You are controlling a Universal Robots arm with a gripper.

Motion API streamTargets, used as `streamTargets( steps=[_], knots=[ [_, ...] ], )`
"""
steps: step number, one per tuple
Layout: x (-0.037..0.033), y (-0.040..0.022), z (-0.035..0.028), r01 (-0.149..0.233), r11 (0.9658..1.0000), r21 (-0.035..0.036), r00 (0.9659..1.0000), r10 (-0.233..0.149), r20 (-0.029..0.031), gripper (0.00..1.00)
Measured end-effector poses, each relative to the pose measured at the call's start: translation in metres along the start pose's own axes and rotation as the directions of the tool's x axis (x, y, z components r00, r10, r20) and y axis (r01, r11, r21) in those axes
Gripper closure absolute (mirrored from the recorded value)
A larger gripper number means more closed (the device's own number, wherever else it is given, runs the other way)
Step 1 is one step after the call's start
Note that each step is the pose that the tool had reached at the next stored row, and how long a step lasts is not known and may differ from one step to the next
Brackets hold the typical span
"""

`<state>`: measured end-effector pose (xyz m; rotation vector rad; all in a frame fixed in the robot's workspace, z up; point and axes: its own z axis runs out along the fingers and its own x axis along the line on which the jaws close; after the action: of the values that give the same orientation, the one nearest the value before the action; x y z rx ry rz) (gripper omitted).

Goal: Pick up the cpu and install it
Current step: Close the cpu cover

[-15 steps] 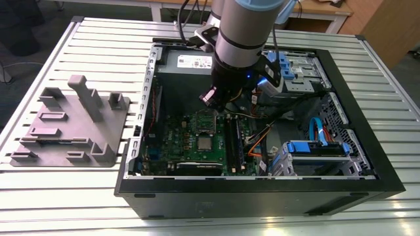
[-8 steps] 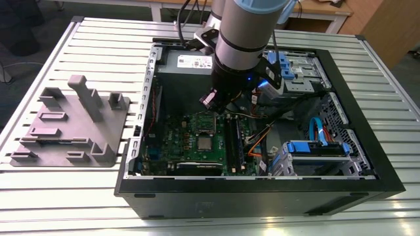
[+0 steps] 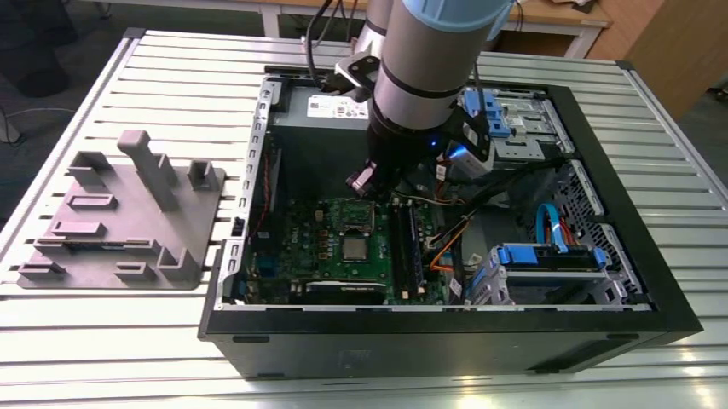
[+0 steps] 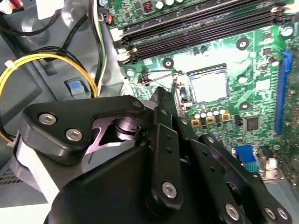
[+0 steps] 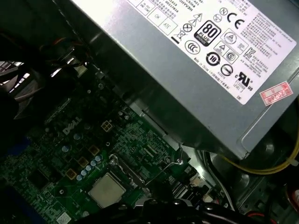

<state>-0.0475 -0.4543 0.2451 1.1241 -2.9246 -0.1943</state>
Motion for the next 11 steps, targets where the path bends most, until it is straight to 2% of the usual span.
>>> streamTargets(
  steps=[11],
  knots=[
    [0.0122, -0.0132, -0.002, 0.011, 0.9999, 0.0, 0.9999, -0.011, -0.0017, 0.89]
  ],
)
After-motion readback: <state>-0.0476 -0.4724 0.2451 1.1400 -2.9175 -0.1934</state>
